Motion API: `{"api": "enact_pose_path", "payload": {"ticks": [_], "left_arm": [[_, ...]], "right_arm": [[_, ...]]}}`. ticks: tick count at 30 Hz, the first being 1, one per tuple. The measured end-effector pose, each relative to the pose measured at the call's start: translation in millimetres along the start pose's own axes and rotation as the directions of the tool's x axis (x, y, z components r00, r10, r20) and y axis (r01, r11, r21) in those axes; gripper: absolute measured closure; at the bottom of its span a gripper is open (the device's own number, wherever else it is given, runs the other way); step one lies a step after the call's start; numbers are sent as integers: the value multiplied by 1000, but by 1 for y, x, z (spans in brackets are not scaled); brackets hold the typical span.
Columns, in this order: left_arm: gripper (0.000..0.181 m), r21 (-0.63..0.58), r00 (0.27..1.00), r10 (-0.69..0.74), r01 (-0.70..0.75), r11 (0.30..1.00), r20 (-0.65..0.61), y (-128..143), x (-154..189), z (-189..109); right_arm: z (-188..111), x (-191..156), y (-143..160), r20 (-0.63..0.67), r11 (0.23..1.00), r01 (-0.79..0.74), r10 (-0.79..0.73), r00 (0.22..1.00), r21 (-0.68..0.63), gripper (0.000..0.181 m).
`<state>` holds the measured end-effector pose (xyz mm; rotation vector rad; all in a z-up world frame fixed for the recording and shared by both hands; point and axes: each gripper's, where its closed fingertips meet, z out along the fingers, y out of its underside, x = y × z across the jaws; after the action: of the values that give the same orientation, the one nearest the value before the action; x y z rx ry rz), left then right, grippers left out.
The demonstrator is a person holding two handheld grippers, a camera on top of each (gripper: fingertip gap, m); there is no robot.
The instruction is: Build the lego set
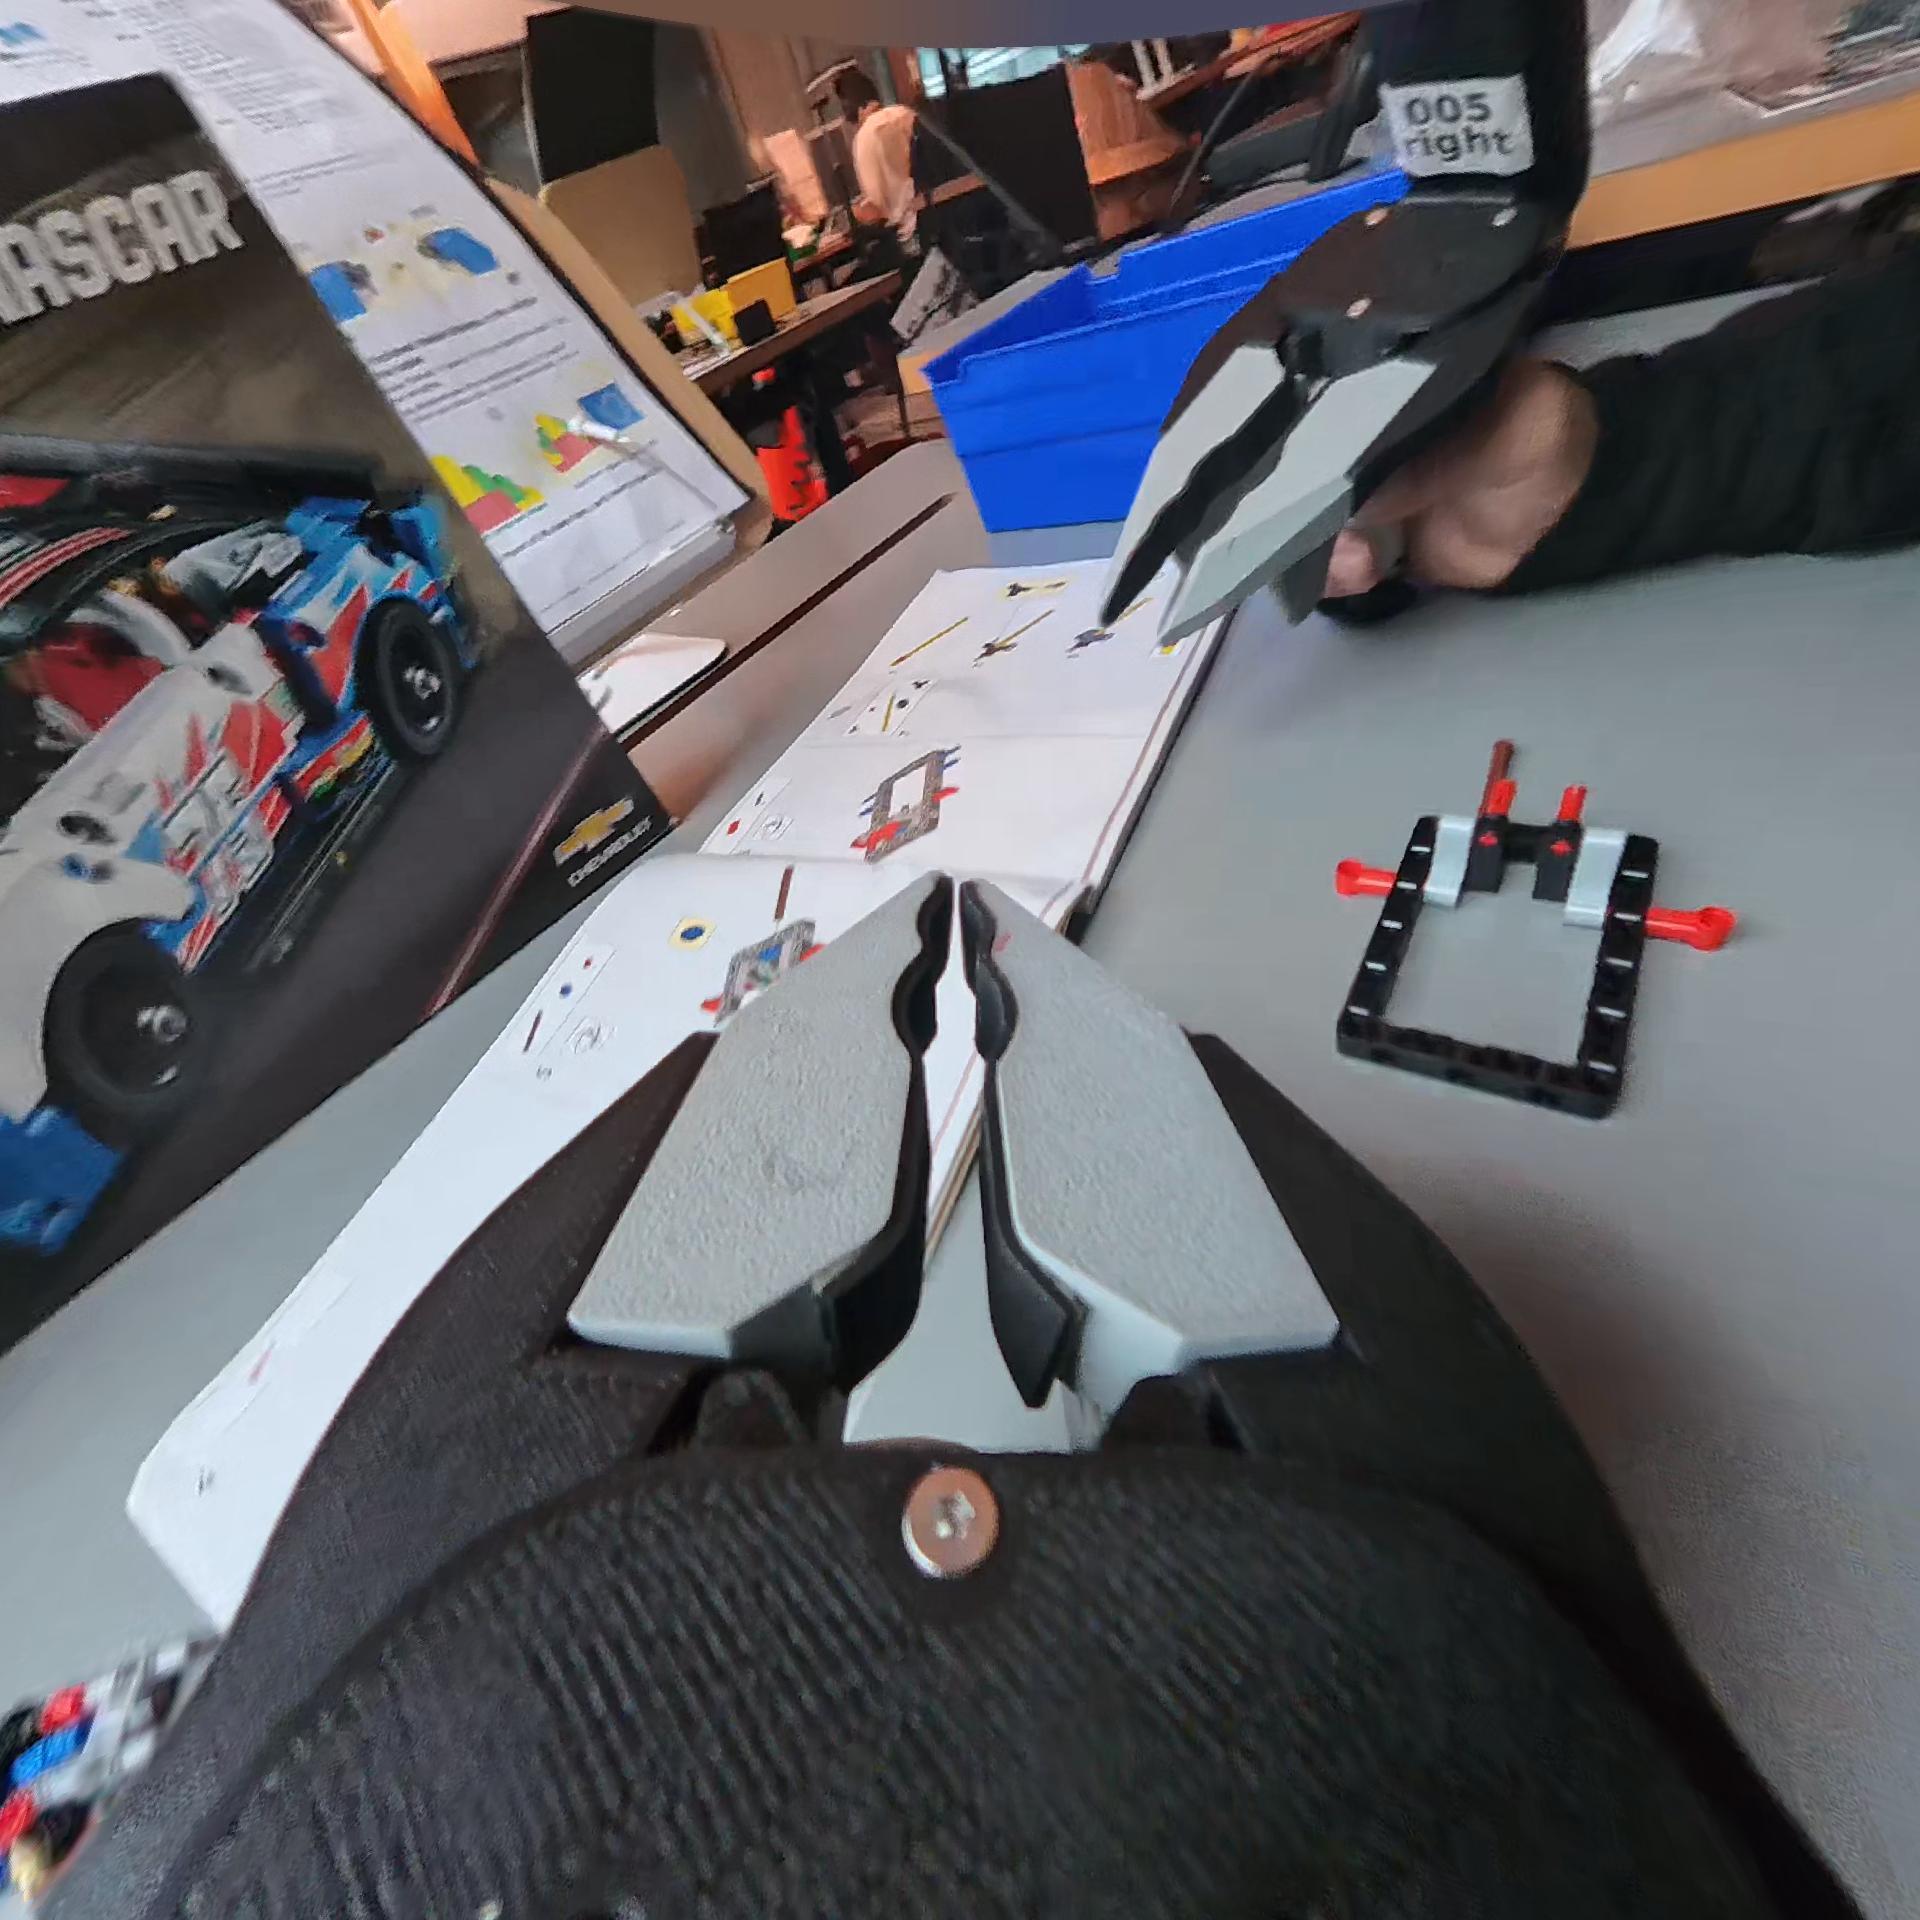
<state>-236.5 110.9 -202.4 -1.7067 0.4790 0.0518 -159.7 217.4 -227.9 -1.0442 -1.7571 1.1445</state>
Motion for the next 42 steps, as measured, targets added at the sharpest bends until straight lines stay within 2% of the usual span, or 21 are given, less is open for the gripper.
{"api": "enact_pose_path", "payload": {"ticks": [4,10,14,18,26,42], "left_arm": [[180,10,994,79,-79,997,-70,-15,-5,27],[178,42,992,-24,29,999,-123,-17,-1,54],[180,27,989,-9,13,1000,-147,-7,5,50],[178,19,987,-65,68,998,-148,-7,1,46],[179,13,986,-70,73,997,-153,-5,3,48],[179,63,984,-5,16,998,-178,-18,18,38]], "right_arm": [[7,15,-4,-40,1000,-9,10,999,22,163],[24,27,-7,-48,1000,-7,7,999,18,163],[26,24,-7,-34,1000,4,-3,999,15,166],[22,19,-10,6,999,-14,13,1000,39,167],[18,18,-10,42,997,-47,45,998,55,167],[17,12,-9,49,999,-30,28,998,41,168]]}}
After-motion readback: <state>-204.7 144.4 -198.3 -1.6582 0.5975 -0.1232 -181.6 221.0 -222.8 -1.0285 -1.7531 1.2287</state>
